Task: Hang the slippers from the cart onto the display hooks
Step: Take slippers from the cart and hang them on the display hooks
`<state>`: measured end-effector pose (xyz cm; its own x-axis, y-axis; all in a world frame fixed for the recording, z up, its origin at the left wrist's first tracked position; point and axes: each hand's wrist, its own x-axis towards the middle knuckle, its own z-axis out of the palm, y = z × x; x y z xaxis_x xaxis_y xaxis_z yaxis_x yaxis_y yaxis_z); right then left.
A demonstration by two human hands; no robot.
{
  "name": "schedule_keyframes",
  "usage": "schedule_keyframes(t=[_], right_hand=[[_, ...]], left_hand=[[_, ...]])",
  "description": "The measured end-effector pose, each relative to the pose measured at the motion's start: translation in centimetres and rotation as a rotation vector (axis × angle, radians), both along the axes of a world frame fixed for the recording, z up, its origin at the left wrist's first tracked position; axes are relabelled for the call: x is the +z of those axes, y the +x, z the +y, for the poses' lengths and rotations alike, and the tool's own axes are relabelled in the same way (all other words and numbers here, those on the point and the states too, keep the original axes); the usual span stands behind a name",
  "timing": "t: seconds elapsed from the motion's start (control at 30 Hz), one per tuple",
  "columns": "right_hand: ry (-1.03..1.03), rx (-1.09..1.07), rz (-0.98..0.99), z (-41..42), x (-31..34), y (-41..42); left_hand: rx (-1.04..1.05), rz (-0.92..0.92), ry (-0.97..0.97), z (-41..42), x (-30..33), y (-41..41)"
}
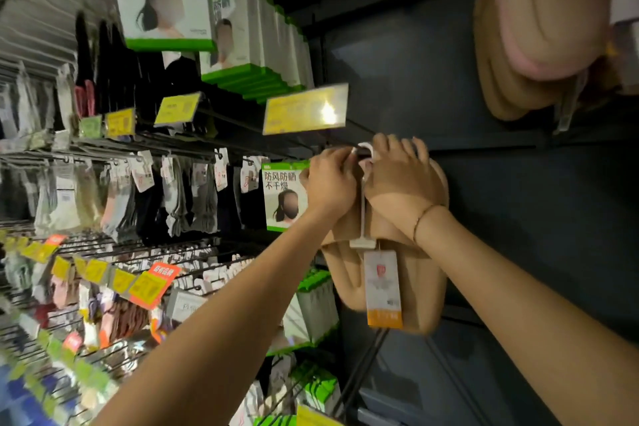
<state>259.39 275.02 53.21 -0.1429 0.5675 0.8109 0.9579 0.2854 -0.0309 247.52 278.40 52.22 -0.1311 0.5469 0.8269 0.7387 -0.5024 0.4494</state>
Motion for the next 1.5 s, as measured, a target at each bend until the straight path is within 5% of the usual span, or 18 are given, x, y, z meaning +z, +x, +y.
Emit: schedule_keyframes(t=[0.1,0.2,0.43,0.67,1.07,1.3,1.5], right_hand=[[-0.009,-0.056,-0.127,0.9,-3.4,0.7],[-0.143,-0.078,-0.194,2.1,-6.8,2.1],[-0.252,0.058,-0.216,-1.9,-12.2,-1.2],[-0.476,0.342,-0.298,-11.4,-17.1,-13.9],[-0.848,0.885,-0.478,-30.4,-41.5,-34.7],[-1.148,0.914,-0.515,-32.0,-57.9,-39.3],[-1.475,0.659,-0.532,-32.1,-69.3,-37.9]], left_hand=[[0.124,0.225,-0.08,2.2,-3.4,1.0],[0.032,0.348,-0.164,2.9,-6.4,1.5],[0.038,0.416,-0.308,-3.6,-10.5,-1.8],[0.292,0.394,-0.55,-15.8,-17.2,-14.6],[0.573,-0.033,-1.105,-43.7,-43.1,-33.8],[0.621,-0.239,-1.338,-49.8,-57.2,-37.4],[0.479,-0.419,-1.441,-46.4,-68.3,-34.5]])
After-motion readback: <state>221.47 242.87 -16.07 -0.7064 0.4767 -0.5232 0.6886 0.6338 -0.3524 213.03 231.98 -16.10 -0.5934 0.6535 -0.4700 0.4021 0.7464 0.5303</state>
